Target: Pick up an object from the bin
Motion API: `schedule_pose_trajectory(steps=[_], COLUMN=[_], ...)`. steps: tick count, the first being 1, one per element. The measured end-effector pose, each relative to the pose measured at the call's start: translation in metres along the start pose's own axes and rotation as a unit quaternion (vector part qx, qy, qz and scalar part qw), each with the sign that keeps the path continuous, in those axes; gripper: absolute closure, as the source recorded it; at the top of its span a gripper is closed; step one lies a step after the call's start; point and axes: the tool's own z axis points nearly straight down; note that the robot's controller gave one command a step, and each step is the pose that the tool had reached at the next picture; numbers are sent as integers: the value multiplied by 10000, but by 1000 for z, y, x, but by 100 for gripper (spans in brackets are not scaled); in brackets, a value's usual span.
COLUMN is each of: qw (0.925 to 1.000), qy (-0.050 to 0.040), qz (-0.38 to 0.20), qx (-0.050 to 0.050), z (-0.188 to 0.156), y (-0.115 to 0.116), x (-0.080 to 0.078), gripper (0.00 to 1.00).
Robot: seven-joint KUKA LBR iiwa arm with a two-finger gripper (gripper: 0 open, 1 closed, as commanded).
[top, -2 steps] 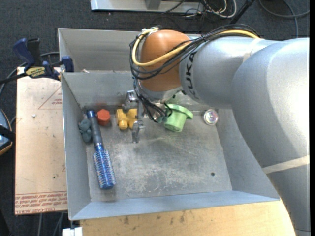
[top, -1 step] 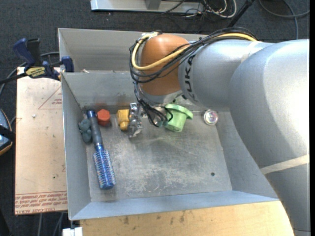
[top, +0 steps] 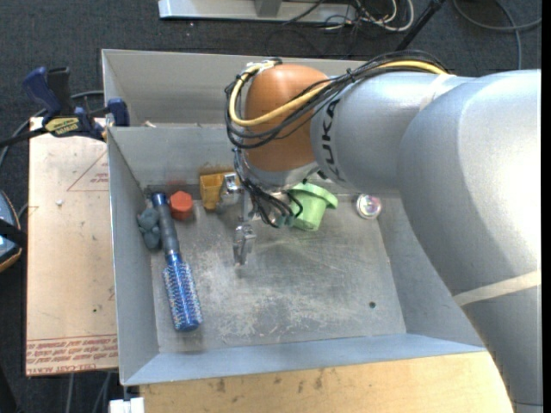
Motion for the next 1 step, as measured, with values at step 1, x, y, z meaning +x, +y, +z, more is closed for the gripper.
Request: schedule_pose_trajectory(steps=[1], qw=[9995], qy=[-131], qz=[-269], qx=[29], z=[-65], y=[-46], x=[-7], gripper=[0])
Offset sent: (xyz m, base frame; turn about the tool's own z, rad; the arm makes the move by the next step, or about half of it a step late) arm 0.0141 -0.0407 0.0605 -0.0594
